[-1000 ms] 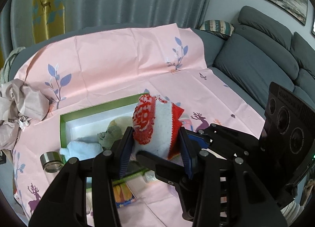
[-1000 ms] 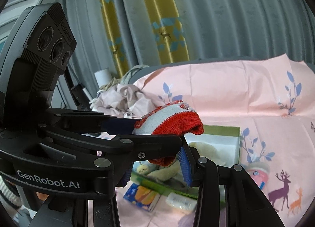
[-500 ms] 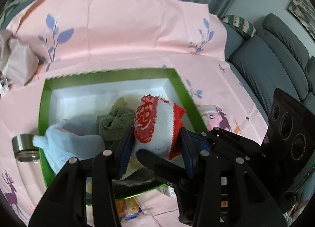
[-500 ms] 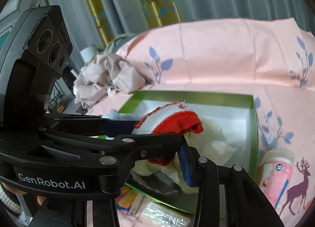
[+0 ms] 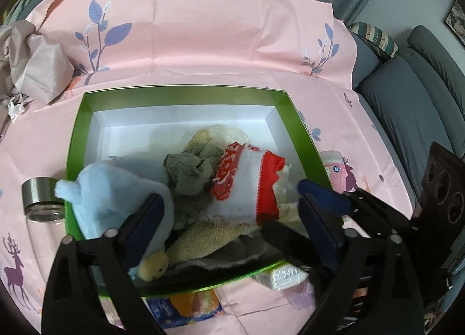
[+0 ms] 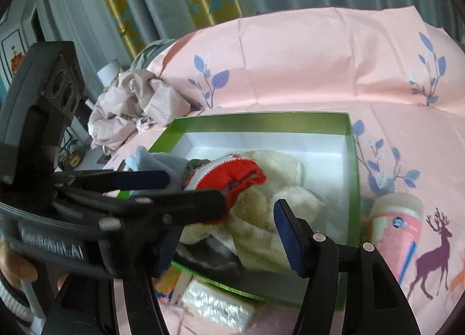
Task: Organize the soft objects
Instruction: 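Withdraw the right tool up and away from the green box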
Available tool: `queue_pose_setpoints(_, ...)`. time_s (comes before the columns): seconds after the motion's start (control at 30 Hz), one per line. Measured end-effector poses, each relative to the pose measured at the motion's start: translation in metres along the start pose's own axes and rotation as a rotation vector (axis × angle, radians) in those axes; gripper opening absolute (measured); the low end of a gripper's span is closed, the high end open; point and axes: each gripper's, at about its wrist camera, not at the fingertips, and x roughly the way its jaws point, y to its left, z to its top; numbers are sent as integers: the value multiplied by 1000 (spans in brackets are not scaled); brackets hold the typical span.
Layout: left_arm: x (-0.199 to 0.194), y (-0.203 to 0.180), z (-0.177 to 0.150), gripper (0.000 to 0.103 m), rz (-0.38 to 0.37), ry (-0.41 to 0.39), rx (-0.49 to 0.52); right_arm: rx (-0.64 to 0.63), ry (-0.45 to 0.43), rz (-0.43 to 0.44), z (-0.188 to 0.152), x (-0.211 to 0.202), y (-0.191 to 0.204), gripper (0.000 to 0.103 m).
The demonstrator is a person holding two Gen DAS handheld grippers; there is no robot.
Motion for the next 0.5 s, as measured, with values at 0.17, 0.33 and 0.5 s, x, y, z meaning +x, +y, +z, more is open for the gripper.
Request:
queue_pose_setpoints(0.17,-16,-2,-5,97,17,-17,11,-7,-37,-1,-9,-26,2,64)
queue_pose_setpoints(0.33,-36,2,-18,102,20,-47,-8,0,-65,-3,-24,-55,3,64)
queue_pose_setpoints(0.5,-52,2,-49,102,16,-68,-17,25,-103,-71,-45,-84,4,64)
